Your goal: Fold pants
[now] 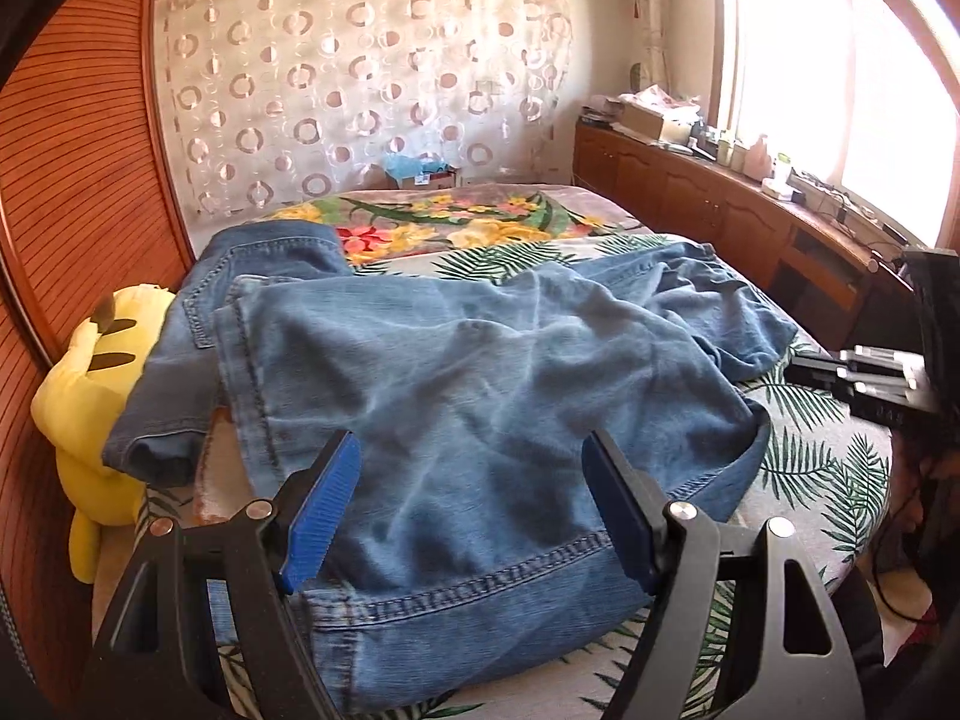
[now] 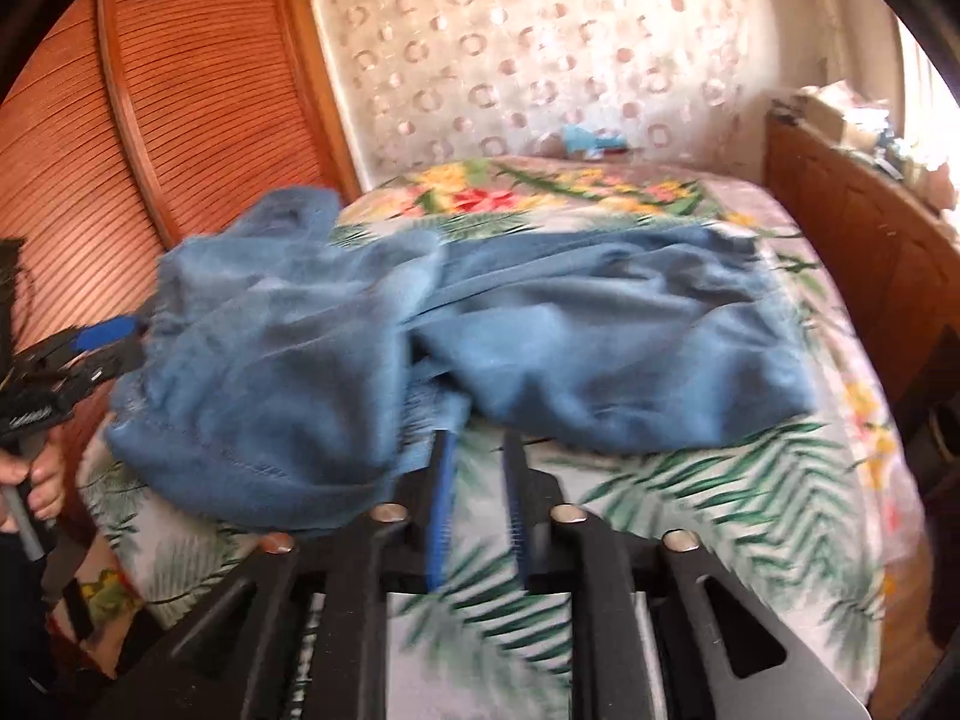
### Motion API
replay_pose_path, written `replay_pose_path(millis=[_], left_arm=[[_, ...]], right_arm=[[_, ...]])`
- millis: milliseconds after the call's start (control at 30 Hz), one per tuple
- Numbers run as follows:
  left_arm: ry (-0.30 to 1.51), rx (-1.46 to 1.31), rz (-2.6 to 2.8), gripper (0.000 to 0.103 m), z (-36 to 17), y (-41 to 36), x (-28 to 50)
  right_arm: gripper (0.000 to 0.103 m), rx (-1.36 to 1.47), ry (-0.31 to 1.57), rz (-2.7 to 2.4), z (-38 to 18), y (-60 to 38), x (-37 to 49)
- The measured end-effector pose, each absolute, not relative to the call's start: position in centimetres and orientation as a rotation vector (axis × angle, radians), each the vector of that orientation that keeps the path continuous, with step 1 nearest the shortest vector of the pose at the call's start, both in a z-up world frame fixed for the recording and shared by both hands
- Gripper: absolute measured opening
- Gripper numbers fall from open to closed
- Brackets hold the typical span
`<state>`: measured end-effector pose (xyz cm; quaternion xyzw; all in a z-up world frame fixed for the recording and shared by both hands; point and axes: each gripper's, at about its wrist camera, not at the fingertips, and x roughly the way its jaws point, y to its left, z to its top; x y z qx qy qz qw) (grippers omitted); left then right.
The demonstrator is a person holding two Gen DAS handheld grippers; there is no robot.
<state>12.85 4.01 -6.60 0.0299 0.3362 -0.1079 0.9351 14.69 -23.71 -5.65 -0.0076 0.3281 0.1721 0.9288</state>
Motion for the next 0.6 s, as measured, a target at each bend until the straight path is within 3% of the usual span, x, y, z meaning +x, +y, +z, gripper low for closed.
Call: replay_pose_path(millis=[33,100,600], left_arm=[[0.688,0.063,-0.225,0.077,-6.7,3.8,12.9],[0.691,0.066,-0.234,0.077,-6.8,3.4,12.9],[0.722,0.076,-0.258,0.077,-8.3,1.9,12.9]], right_arm=[[0.040,-0.016,0.664,0.335,-5.6,-24.4,14.9],[0.042,-0.016,0.663,0.292,-5.4,-25.8,15.6],[0.042,0.007,0.795,0.074,-7.1,-32.9,22.6]])
